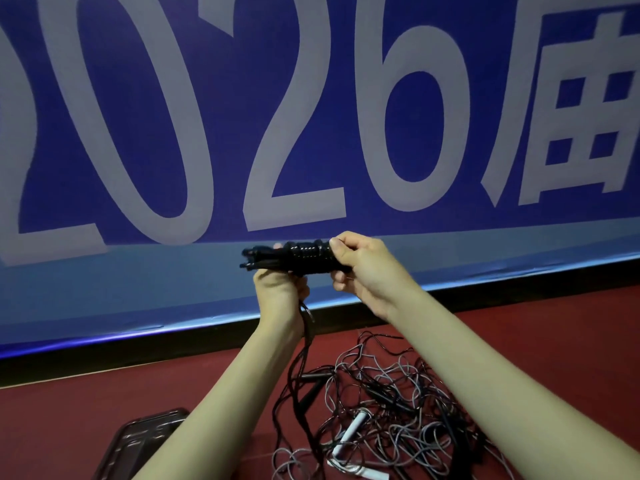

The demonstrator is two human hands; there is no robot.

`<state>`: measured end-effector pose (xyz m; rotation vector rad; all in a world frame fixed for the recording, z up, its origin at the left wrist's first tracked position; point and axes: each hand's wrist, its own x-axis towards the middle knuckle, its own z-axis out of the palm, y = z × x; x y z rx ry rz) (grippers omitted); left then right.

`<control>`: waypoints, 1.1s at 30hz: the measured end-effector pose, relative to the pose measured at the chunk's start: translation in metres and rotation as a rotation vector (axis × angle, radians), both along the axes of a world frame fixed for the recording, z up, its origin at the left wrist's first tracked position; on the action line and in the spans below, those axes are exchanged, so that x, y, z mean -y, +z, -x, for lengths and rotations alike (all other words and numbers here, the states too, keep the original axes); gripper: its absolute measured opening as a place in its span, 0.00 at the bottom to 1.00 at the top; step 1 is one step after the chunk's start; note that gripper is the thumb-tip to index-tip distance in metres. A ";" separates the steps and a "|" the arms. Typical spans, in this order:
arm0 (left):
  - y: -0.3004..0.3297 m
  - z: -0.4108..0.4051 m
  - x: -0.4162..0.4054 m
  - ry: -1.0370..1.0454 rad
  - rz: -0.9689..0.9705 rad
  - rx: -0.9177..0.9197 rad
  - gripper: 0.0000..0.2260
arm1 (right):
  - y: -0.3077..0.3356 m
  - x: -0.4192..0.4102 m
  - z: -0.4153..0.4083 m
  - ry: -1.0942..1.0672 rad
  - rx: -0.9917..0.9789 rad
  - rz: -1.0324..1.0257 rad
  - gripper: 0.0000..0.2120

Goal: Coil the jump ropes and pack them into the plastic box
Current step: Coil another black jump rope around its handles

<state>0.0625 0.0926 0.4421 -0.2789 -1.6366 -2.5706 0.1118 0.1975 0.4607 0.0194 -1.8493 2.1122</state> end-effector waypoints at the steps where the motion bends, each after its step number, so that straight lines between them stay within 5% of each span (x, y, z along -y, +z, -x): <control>1: -0.004 0.004 0.000 -0.013 0.006 0.049 0.16 | 0.000 0.004 -0.002 -0.092 -0.046 -0.164 0.11; 6: -0.020 0.007 0.002 -0.145 0.072 0.217 0.15 | -0.002 0.018 -0.009 -0.374 -0.337 -0.765 0.06; 14: -0.018 0.004 -0.001 -0.173 0.366 0.174 0.13 | -0.013 0.002 0.003 -0.510 -0.370 -0.747 0.05; 23: -0.027 -0.009 -0.014 0.054 1.425 -0.520 0.10 | -0.029 -0.043 0.020 -0.694 -0.251 -0.799 0.05; 33: -0.012 -0.002 -0.002 0.299 1.777 -0.868 0.16 | -0.011 -0.070 0.009 -0.535 -0.079 -0.932 0.08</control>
